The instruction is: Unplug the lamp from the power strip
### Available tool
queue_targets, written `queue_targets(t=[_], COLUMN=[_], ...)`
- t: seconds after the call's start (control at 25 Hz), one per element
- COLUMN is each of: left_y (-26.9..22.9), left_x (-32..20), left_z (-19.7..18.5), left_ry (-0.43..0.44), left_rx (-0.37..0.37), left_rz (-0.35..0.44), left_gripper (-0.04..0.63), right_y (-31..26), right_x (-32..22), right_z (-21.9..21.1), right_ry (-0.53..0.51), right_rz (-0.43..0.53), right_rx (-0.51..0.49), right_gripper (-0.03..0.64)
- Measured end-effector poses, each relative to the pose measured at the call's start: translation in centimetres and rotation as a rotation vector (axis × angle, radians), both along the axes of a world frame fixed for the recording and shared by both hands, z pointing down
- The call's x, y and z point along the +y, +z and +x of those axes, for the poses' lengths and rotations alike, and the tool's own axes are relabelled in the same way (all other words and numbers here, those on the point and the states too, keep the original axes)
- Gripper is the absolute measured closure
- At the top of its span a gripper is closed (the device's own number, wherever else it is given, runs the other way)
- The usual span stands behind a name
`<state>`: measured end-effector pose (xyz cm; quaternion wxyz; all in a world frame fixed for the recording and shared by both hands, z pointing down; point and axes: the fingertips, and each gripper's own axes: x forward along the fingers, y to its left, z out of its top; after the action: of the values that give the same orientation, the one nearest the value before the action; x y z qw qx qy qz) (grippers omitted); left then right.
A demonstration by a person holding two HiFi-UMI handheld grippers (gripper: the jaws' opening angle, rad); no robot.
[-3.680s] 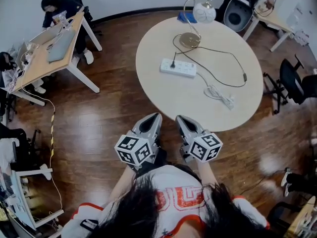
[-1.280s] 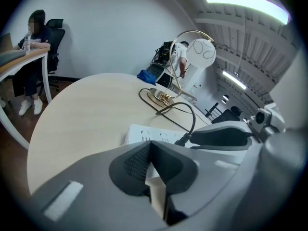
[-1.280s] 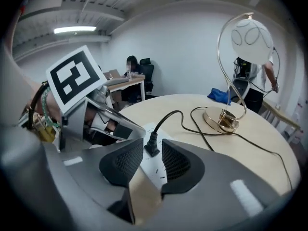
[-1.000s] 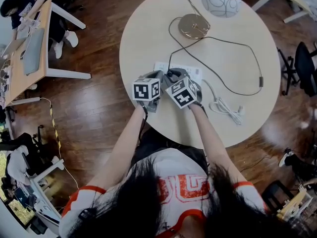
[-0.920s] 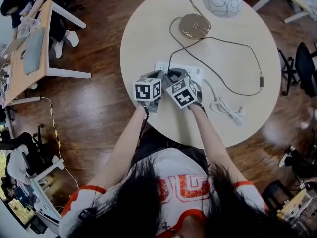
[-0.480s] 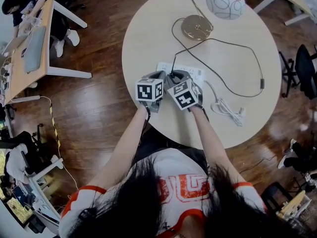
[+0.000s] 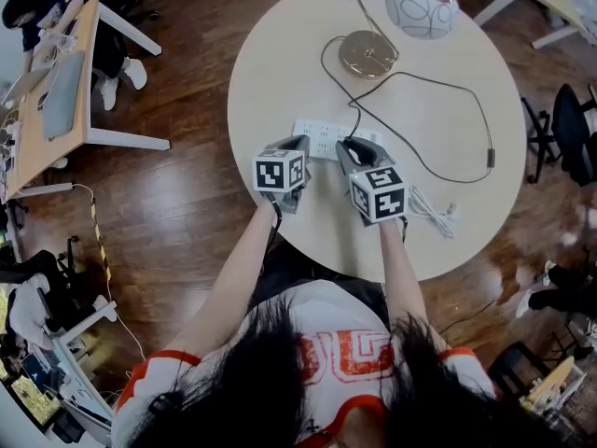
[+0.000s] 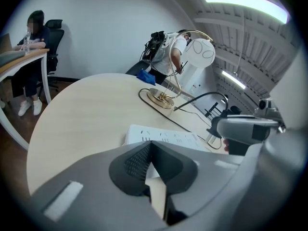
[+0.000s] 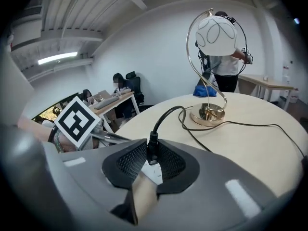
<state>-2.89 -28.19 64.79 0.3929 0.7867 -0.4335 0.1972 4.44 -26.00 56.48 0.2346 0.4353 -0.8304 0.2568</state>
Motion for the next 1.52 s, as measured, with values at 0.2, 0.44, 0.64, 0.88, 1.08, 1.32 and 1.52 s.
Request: queue_targets(t=[0.2, 0.44, 0.64, 0.88, 1.08, 1.32, 1.52], left_y=[0.1, 0.1, 0.1, -1.1, -4.7, -9.8, -14.6], left_x=[-0.1, -0.3, -0.1, 1.3, 2.7, 5.4, 7.5], left_z=[0.0, -0.1, -0.3, -0.8, -0.8, -0.6, -0.6], left_ry=[-0.002, 0.009, 0.037, -0.003, -0.023, -0.046, -0.056], left_rx=[0.001, -0.005, 0.024, 0.064, 0.093, 0.15, 0.207], left_rz=[0.003, 0.018, 0.018, 0.019, 0.101, 0.211, 0.327], left_gripper=[0.595, 0.595, 0.595, 0.595, 0.595, 0.595, 0.595], right_y=[2.9, 5.0, 5.8, 3.7, 0.4, -3.2, -5.5], right_x=[1.5, 3.8, 4.6, 4.5, 4.7, 5.3, 6.4], right_z=[1.9, 2.4, 3.0, 5.0, 5.8, 5.2, 4.4], right_ry=[0.022, -0.008, -0.002, 0.123, 0.224, 0.262, 0.276], right_rz=[-0.061, -0.125, -0.143, -0.086, 0.013, 0.103, 0.154], right_rx=[0.073, 0.098, 0.111, 0.039, -0.053, -0.142, -0.176], right_gripper=[0.546, 0.537, 0.46, 0.462, 0.585, 0.615, 0.615])
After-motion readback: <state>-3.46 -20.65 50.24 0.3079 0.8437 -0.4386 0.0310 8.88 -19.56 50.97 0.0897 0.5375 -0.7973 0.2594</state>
